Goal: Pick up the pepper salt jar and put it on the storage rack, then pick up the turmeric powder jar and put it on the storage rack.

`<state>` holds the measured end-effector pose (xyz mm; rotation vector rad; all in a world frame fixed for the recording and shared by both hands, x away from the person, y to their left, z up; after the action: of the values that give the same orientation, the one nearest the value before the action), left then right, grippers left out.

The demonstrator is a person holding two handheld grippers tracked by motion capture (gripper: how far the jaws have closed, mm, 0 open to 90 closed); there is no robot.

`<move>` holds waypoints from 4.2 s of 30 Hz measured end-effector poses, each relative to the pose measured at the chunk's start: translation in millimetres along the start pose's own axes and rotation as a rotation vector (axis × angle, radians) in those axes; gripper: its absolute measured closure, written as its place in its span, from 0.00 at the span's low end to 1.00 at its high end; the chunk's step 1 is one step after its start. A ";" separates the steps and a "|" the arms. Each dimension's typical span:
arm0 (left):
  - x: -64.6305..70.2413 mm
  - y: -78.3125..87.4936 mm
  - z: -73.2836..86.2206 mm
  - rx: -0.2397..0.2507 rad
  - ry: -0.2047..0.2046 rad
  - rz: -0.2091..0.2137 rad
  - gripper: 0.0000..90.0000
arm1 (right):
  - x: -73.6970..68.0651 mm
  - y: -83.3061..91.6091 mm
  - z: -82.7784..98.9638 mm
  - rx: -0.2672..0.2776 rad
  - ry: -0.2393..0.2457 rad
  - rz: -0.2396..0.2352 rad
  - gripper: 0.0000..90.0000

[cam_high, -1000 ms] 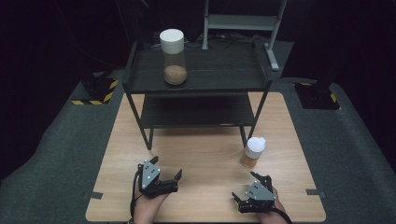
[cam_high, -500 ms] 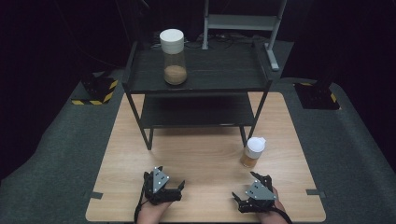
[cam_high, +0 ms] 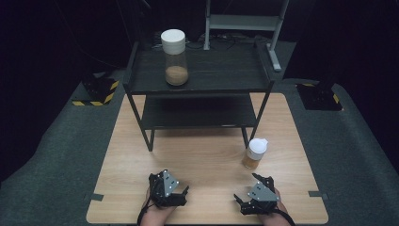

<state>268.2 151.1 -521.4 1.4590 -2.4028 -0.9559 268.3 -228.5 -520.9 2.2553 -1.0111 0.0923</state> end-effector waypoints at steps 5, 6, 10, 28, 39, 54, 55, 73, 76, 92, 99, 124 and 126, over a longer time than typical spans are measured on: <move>4.6 -0.5 -0.7 -0.006 -0.041 -0.018 0.01 | -0.7 3.6 3.1 0.037 -0.009 0.008 0.00; 5.4 -0.6 -0.8 -0.006 -0.048 -0.017 0.01 | 0.2 4.5 4.1 0.044 -0.015 0.007 0.00; 4.7 -0.9 -1.0 -0.009 -0.056 -0.001 0.01 | 5.5 9.0 7.1 0.035 -0.040 0.016 0.00; 1.5 -1.1 -1.0 -0.010 -0.039 0.017 0.01 | 28.4 25.2 15.0 0.059 -0.156 0.102 0.00; -0.5 0.1 0.3 0.005 -0.029 0.031 0.01 | 45.7 28.5 9.5 0.069 -0.242 0.117 0.00; -5.5 2.1 2.5 0.019 -0.001 0.055 0.01 | 69.2 15.9 4.0 0.065 -0.339 0.112 0.00; -5.3 2.2 2.4 0.018 -0.004 0.055 0.01 | 70.3 14.0 3.7 0.069 -0.346 0.109 0.00; -6.7 2.7 3.3 0.027 0.012 0.055 0.01 | 77.2 -23.1 -5.3 0.081 -0.379 0.115 0.00; -7.0 2.7 3.4 0.028 0.015 0.056 0.01 | 79.3 -26.2 -4.6 0.104 -0.394 0.113 0.00; -7.2 3.6 4.5 0.039 0.026 0.051 0.01 | 87.1 -32.0 -4.3 0.209 -0.445 0.083 0.31; -6.9 3.9 4.7 0.043 0.025 0.047 0.01 | 87.8 -33.6 -0.7 0.239 -0.453 0.075 0.32; -9.3 3.8 5.1 0.046 0.038 0.066 0.01 | 71.2 9.2 -21.5 0.337 -0.394 0.092 0.34; -9.5 3.9 5.3 0.047 0.039 0.066 0.01 | 68.8 14.4 -24.2 0.350 -0.391 0.090 0.34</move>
<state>267.7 162.6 -521.5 1.3905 -2.4451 -0.8543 311.1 -265.3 -472.6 2.6076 -1.3909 -0.1519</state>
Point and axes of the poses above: each handheld gripper's, and its own axes: y roughly backward along the jaws, z roughly out of its underside, x roughly to its right, the point moved 10 cm from there along -y, roughly forward along the jaws, and after that the axes turned 3 degrees about -x, right-handed, at the moved point
